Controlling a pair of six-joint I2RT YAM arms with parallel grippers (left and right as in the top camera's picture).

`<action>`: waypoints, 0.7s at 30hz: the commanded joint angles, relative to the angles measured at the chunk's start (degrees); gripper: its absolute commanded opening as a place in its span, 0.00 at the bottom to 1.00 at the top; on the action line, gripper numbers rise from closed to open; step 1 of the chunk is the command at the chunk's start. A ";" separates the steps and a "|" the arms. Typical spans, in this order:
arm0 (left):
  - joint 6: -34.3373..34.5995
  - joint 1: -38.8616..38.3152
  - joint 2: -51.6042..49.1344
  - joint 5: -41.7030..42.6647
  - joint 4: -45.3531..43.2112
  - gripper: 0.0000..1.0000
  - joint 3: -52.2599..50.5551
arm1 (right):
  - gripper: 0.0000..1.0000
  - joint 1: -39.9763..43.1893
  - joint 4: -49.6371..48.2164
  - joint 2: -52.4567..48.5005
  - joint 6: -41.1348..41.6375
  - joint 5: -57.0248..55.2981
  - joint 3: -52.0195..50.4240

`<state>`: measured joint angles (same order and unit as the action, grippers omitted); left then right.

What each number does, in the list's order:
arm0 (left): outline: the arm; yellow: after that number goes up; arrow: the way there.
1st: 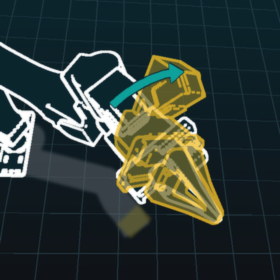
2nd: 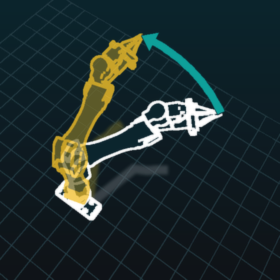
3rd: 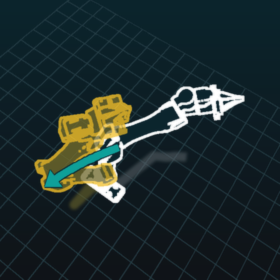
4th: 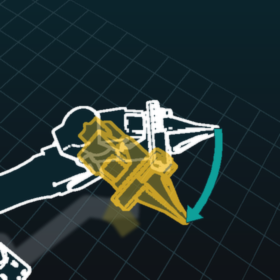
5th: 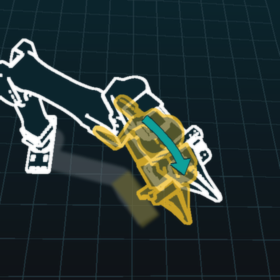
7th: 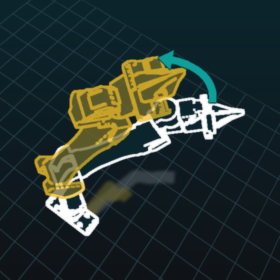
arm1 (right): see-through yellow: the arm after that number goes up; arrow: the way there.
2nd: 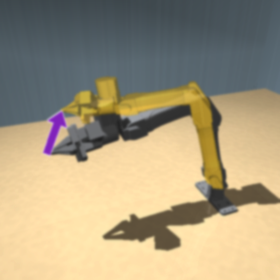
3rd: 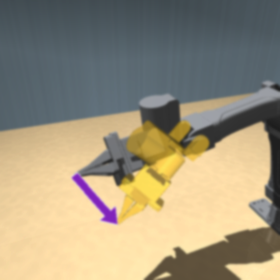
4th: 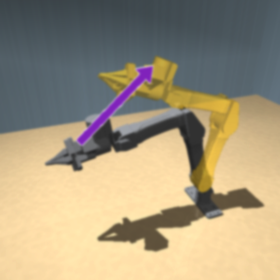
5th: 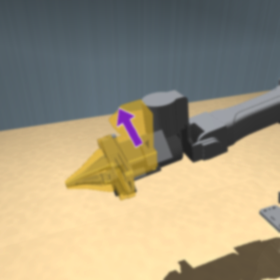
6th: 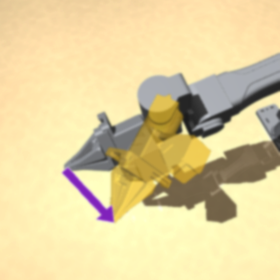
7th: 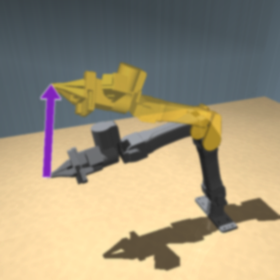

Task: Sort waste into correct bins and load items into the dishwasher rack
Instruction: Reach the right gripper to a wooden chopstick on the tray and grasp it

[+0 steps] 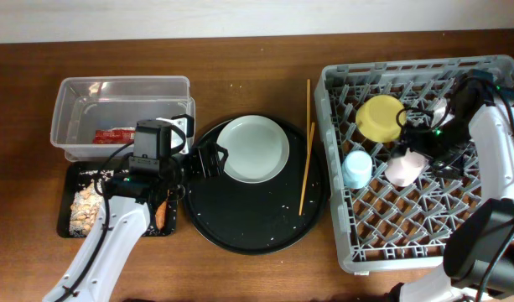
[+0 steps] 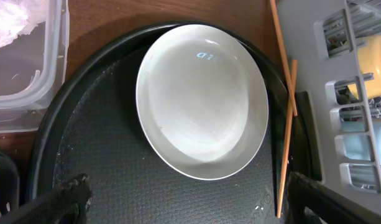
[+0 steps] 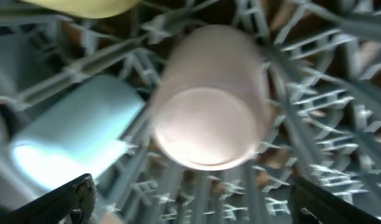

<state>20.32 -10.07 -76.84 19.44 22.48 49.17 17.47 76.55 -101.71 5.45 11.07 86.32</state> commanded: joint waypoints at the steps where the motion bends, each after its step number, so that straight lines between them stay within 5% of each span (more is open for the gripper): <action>1: -0.70 -0.02 -0.31 -0.42 -0.37 0.99 -0.13 | 0.69 -0.79 2.80 0.13 0.00 11.67 5.05; 3: -0.70 -0.02 -0.31 -0.42 -0.57 0.99 -0.13 | 0.59 -6.40 6.01 0.26 1.97 12.72 11.87; 9: -0.70 -0.02 -0.31 -0.42 -0.52 0.99 -0.13 | 0.58 -21.38 3.21 0.17 13.05 -0.35 13.09; 21: -0.68 -0.02 -0.31 -1.49 -0.52 0.99 -0.13 | 0.52 -41.07 -26.53 -6.25 11.39 -22.10 10.47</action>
<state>20.32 -10.07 -76.84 18.94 22.09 49.17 -22.81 51.44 -104.42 16.49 -7.01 97.54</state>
